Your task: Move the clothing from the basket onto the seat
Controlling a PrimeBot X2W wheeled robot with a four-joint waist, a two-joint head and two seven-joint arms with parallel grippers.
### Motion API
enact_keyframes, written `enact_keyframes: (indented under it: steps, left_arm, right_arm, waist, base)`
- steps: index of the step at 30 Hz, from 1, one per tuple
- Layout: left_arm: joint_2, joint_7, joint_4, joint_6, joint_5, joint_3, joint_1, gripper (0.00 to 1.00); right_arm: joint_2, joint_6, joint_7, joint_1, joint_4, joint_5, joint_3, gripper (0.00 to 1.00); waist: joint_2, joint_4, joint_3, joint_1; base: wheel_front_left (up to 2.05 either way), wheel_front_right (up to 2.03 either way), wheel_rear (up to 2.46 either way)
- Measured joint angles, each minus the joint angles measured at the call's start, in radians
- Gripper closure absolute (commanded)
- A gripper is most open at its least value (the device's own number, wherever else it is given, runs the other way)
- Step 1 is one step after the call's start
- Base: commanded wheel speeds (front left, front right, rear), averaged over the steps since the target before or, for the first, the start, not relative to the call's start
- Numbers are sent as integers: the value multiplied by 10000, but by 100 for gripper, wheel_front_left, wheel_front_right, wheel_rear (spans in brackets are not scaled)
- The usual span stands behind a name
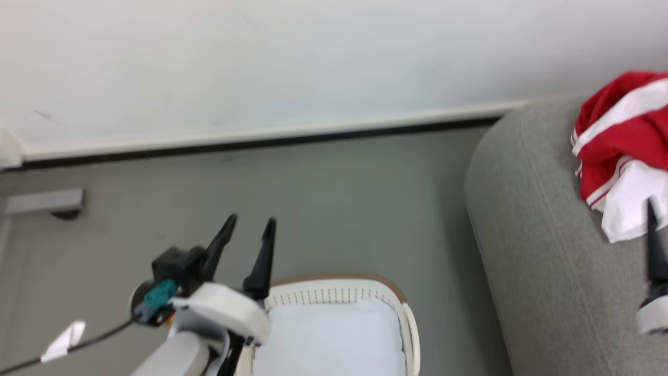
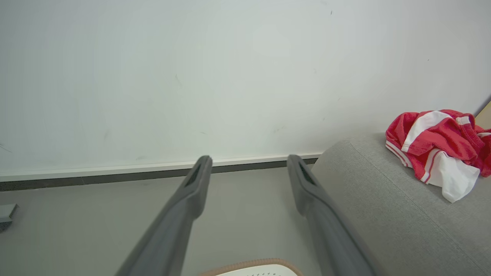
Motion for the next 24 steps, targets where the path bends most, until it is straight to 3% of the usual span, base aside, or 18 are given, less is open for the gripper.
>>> enact_keyframes:
  steps: [4, 8, 17, 24]
  left_arm:
    - [31, -17, 84, 173, 602, 504, 775, 0]
    - [-161, -17, 211, 50, 1085, 930, 1697, 0]
    - [-830, -23, 454, -665, 2161, 2182, 2939, 0]
    - [-1348, -25, 702, -1248, 2953, 3076, 3330, 0]
  right_arm:
    - [546, 0, 0, 666, -192, -397, 374, 0]
    - [1143, 0, 0, 1221, -309, -790, 755, 0]
    - [2219, 0, 2, 2302, -435, -1425, 792, 0]
    - [2604, 0, 0, 2696, -284, -1674, 988, 0]
  waist:
    - [0, 190, -659, 0]
    - [0, 320, -1206, 0]
    - [0, 413, -1826, 1]
    - [1, 314, -1923, 2]
  base:
    - [0, 0, 0]
    - [0, 0, 0]
    - [0, 0, 0]
    - [0, 0, 0]
